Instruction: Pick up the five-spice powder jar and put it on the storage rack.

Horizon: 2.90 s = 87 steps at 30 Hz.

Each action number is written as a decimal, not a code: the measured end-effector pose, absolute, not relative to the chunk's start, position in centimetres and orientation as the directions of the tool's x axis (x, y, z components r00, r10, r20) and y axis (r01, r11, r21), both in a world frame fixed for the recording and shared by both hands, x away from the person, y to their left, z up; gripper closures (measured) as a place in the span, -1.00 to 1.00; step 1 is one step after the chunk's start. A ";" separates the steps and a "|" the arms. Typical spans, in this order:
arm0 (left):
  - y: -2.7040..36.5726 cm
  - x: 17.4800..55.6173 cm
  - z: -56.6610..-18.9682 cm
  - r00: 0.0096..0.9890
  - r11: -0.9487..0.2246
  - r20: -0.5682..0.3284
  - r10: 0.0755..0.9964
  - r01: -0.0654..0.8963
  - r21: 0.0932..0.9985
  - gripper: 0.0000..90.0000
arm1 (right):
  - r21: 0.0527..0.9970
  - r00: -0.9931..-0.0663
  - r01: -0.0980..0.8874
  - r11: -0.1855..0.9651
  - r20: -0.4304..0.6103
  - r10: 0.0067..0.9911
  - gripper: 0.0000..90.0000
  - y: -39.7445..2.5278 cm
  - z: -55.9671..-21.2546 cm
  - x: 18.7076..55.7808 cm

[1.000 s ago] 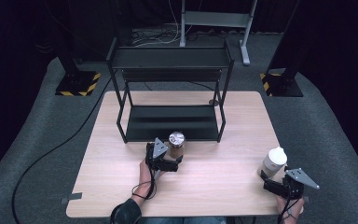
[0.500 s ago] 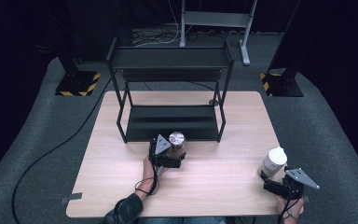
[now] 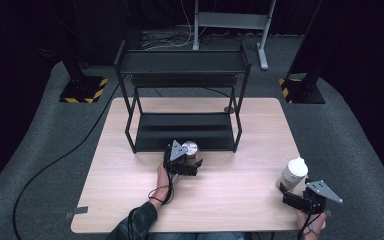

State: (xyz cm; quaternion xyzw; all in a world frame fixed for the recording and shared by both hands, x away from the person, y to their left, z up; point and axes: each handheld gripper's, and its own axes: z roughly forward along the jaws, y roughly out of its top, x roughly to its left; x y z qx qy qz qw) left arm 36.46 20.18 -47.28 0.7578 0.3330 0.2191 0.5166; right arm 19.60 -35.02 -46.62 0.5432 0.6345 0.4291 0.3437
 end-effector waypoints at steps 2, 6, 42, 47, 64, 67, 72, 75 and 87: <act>20.2 36.5 -47.3 0.683 -0.245 -0.013 0.730 0.279 0.928 -1.00 | 0.918 -0.174 0.395 0.043 0.029 0.984 -1.00 -35.0 -46.6 19.6; 20.0 36.5 -47.3 0.674 -0.242 -0.007 0.739 0.275 0.931 -0.75 | 0.917 -0.174 0.396 0.044 0.027 0.984 -1.00 -35.0 -46.6 19.6; 23.1 36.9 -46.3 0.728 -0.216 -0.059 0.683 0.278 0.936 -0.33 | 0.917 -0.200 0.396 0.052 0.031 0.979 -1.00 -35.3 -46.6 19.7; 23.9 37.0 -45.7 0.738 -0.231 -0.047 0.674 0.271 0.934 -0.33 | 0.915 -0.204 0.399 0.054 0.031 0.979 -1.00 -35.4 -46.5 19.8; 25.7 37.3 -43.8 0.751 -0.241 -0.028 0.660 0.246 0.939 -0.33 | 0.915 -0.208 0.400 0.054 0.033 0.978 -1.00 -35.4 -46.5 19.8; 26.4 37.4 -43.2 0.749 -0.238 -0.028 0.662 0.245 0.940 -0.33 | 0.915 -0.210 0.400 0.056 0.032 0.977 -1.00 -35.5 -46.5 19.8; 27.1 37.7 -42.7 0.749 -0.224 -0.039 0.661 0.247 0.943 -0.33 | 0.914 -0.210 0.402 0.057 0.032 0.977 -1.00 -35.4 -46.5 19.8; 27.7 38.0 -42.1 0.756 -0.225 -0.035 0.654 0.239 0.945 -0.33 | 0.913 -0.211 0.404 0.057 0.032 0.977 -1.00 -35.4 -46.5 19.8; 28.7 39.0 -40.1 0.770 -0.236 -0.023 0.637 0.223 0.946 -0.33 | 0.911 -0.215 0.408 0.063 0.029 0.976 -1.00 -35.5 -46.4 19.9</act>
